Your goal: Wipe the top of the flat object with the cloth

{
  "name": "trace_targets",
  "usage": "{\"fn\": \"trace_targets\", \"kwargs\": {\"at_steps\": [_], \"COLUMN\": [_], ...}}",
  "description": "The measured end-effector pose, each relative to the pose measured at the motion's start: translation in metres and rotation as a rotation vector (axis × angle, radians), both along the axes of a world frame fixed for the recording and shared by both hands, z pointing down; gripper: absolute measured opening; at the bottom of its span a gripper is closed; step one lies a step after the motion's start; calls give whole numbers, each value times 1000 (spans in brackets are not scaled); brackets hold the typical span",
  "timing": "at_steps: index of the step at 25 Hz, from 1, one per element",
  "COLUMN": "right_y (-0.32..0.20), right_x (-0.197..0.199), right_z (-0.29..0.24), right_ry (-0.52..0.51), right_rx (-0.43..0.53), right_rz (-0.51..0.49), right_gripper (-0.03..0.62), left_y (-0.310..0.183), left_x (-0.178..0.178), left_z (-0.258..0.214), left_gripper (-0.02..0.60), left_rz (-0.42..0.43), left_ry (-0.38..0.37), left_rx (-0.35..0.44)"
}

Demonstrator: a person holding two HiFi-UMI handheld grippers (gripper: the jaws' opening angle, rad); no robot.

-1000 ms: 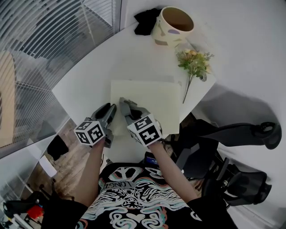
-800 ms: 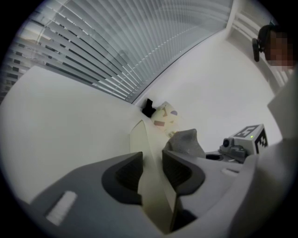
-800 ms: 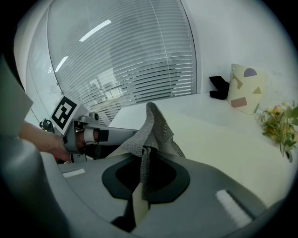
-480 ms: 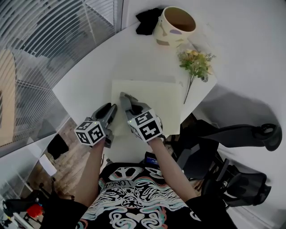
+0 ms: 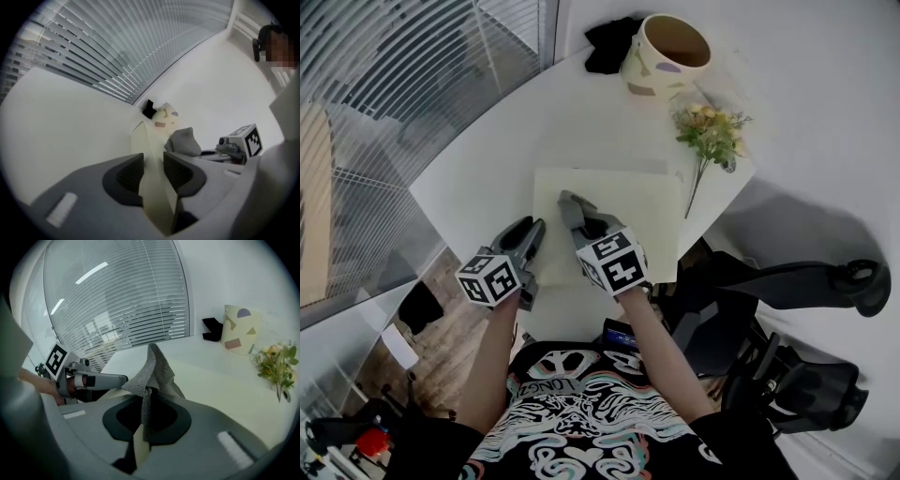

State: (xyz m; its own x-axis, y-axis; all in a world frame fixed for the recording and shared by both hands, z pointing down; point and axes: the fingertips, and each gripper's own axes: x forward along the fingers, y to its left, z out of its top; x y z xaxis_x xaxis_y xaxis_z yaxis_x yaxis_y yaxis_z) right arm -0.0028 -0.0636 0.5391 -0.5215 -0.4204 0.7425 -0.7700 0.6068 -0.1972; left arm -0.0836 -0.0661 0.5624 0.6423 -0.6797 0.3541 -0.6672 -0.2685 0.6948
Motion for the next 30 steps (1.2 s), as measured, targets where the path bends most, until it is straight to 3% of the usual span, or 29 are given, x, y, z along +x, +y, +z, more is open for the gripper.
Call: {"fn": "trace_targets", "kwargs": {"at_steps": [30], "right_y": [-12], "right_x": [102], "right_z": [-3], "right_ry": [5], "right_rx": [11], "right_rz": [234], "right_gripper": [12], "left_y": [-1], "left_x": [1], "left_z": [2], "left_gripper": [187], "left_rz": [2], "left_ry": [0], "left_rx": [5]}}
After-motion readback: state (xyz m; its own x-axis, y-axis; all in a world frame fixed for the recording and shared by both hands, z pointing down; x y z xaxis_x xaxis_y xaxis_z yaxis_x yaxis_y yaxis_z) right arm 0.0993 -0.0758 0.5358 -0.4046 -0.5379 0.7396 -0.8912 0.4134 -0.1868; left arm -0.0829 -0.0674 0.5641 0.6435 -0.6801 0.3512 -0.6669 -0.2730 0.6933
